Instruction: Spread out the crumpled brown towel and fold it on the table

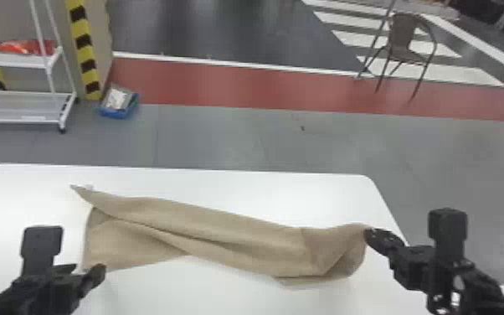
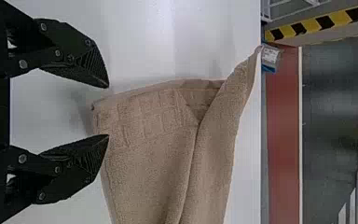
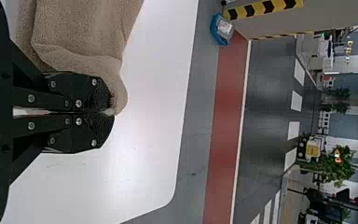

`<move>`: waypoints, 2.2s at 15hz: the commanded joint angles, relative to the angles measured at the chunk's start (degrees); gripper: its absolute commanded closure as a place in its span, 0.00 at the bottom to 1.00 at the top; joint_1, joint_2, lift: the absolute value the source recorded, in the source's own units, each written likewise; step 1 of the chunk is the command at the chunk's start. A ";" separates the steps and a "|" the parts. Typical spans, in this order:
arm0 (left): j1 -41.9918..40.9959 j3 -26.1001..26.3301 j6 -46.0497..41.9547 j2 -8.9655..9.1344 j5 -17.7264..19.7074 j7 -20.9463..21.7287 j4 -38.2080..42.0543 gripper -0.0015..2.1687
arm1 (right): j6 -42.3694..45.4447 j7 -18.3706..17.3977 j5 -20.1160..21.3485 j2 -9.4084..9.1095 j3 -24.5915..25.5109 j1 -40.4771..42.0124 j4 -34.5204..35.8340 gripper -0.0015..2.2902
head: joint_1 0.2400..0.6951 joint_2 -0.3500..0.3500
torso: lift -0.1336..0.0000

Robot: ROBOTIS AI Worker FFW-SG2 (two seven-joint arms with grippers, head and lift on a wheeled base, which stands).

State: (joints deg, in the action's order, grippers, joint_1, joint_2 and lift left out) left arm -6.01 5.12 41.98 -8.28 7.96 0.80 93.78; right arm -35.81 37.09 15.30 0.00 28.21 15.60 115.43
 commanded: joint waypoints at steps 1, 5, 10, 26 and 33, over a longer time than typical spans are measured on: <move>0.03 0.07 0.17 0.02 -0.31 0.08 0.00 0.28 | -0.19 0.00 -0.01 -0.05 0.18 0.40 0.58 0.49 | 1.00 0.16 | 1.00; 0.03 1.21 1.58 0.02 -0.31 0.34 0.00 0.28 | -0.54 0.00 -0.01 -0.05 0.00 0.49 1.11 0.49 | 1.00 0.15 | 1.00; 0.65 0.86 1.58 0.19 -0.14 0.17 -0.44 0.28 | -0.71 0.26 -0.01 -0.05 0.27 0.49 1.38 0.49 | 1.00 0.14 | 1.00; -2.87 -2.04 9.66 0.02 1.36 -0.19 9.05 0.79 | -0.71 0.44 -0.36 -0.05 0.00 1.19 2.78 0.49 | 1.00 0.16 | 1.00; -5.50 -10.74 21.79 -0.07 5.23 2.80 25.92 0.79 | -3.53 3.08 1.57 1.14 2.46 -4.61 2.61 0.49 | 1.00 0.18 | 1.00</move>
State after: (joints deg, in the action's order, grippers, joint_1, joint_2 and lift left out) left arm -11.07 -4.01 61.20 -8.35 12.41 3.58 116.26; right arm -38.97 39.95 15.95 0.27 30.37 12.24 118.60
